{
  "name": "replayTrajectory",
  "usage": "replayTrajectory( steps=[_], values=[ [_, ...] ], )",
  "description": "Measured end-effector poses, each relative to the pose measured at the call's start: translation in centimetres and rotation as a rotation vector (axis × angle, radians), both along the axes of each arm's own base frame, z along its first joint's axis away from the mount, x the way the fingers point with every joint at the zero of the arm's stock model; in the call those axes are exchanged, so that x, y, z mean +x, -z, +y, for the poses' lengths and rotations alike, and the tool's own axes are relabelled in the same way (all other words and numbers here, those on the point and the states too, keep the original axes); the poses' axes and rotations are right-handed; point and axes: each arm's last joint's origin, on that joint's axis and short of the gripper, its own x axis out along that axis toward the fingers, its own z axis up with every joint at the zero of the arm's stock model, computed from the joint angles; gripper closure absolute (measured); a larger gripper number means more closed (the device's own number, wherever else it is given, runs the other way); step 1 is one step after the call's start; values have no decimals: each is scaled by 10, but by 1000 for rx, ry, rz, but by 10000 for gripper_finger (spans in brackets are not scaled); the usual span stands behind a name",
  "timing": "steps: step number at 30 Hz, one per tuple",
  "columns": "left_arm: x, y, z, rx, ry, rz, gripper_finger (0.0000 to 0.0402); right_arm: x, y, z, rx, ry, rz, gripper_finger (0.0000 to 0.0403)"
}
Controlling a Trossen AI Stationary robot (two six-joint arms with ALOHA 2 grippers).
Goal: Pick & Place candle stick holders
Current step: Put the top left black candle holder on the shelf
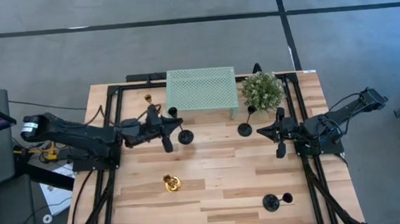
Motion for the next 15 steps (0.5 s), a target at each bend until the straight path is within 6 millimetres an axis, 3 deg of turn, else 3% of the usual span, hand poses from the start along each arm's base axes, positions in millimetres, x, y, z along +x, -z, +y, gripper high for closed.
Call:
replayTrajectory(
  steps=[8, 15],
  values=[
    [3, -53, 1, 114, -24, 13, 386, 0, 0, 0, -16, -1, 3, 403],
    [-1, -87, 17, 131, -218, 72, 385, 0, 0, 0, -23, -2, 4, 403]
  ],
)
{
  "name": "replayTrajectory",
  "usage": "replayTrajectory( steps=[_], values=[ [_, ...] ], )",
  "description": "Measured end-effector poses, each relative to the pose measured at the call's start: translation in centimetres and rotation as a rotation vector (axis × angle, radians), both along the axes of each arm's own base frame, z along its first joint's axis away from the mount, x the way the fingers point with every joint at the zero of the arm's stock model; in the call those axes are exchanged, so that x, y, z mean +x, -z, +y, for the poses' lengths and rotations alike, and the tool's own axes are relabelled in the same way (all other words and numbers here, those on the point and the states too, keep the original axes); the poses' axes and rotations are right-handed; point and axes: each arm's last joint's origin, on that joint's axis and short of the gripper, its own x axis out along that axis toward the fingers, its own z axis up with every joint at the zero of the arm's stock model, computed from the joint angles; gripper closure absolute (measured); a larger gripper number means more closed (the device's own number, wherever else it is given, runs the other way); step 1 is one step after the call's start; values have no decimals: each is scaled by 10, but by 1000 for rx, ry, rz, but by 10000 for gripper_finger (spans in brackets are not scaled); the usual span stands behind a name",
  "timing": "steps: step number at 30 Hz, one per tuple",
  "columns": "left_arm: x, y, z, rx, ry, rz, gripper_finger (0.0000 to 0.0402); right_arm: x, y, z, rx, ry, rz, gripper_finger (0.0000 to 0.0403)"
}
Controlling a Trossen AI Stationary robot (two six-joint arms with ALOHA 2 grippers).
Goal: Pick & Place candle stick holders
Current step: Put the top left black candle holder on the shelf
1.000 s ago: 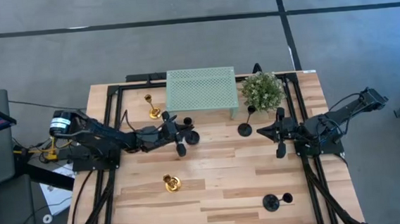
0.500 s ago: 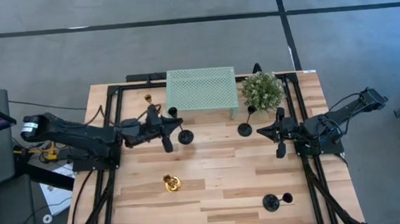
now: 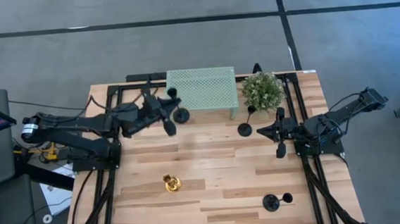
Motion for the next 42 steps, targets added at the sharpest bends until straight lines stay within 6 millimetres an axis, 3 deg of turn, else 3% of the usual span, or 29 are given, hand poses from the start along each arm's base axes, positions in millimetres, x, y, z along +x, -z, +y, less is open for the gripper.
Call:
replayTrajectory(
  steps=[7, 16, 20, 42],
  values=[
    [-6, -8, 32, -3, -154, -18, 385, 0, 0, 0, 0, 0, -1, 403],
    [0, 5, 80, -87, -147, -8, 384, 0, 0, 0, -2, -1, 0, 403],
    [4, 11, 93, -132, -137, -1, 384, 0, 0, 0, -2, -1, 0, 403],
    [15, 19, 95, -114, -114, 47, 384, 0, 0, 0, -2, -1, 0, 403]
  ],
)
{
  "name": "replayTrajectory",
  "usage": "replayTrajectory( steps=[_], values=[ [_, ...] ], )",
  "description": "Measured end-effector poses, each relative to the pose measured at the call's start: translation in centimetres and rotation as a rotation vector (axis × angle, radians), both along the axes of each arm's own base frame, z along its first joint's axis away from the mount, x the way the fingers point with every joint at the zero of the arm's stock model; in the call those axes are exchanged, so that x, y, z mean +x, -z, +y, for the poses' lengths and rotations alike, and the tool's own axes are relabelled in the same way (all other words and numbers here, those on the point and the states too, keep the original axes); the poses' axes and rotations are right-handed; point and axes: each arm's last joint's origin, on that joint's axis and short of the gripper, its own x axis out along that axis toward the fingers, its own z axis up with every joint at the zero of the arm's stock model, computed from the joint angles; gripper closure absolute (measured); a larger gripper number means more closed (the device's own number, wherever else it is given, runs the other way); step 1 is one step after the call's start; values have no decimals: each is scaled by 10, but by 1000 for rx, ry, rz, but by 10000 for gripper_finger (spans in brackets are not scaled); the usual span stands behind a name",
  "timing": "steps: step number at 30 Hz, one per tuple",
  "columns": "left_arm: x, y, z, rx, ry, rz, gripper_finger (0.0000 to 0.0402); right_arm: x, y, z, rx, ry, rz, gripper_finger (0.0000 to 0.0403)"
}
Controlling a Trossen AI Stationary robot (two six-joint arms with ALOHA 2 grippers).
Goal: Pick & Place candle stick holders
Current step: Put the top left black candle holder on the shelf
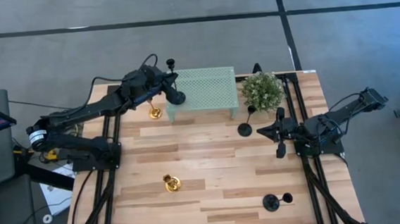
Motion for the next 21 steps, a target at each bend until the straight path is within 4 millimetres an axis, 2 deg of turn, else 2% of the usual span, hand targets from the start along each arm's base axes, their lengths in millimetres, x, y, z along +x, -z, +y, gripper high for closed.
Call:
replayTrajectory(
  steps=[13, 21],
  values=[
    [9, 6, 2, 8, -5, 23, 383, 0, 0, 0, 0, 0, 0, 403],
    [10, 8, 2, -20, -4, 18, 358, 0, 0, 0, 0, 0, 0, 403]
  ],
)
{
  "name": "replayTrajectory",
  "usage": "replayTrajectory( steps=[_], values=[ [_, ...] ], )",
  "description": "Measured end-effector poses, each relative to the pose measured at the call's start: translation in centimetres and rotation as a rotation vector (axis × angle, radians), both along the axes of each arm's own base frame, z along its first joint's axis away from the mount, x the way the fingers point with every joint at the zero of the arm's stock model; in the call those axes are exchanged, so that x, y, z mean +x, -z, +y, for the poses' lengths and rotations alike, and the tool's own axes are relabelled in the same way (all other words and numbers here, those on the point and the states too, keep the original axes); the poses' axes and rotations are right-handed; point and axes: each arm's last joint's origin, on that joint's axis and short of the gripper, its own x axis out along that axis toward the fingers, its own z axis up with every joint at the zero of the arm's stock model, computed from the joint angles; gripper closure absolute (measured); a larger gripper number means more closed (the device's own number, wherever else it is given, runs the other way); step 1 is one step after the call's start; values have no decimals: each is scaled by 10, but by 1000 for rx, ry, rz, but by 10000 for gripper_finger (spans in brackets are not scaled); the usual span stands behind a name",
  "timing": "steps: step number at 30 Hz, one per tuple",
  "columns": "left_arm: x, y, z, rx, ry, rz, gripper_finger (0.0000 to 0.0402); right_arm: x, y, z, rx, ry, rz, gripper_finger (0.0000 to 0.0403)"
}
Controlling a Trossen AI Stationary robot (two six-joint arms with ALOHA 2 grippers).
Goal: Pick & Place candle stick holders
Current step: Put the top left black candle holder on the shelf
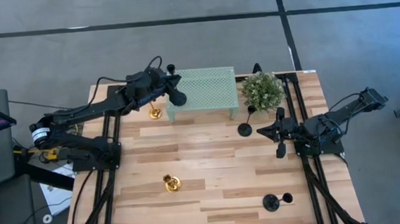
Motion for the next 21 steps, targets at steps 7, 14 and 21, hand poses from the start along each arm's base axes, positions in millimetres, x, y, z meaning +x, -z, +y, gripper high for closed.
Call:
replayTrajectory(
  steps=[7, 14, 21],
  values=[
    [0, -1, 0, 7, 2, -8, 355, 0, 0, 0, 0, 0, 0, 403],
    [0, -2, 0, 10, 1, -10, 355, 0, 0, 0, 0, 0, 0, 403],
    [0, -2, 0, 75, 2, 35, 344, 0, 0, 0, 0, 0, 0, 403]
  ],
)
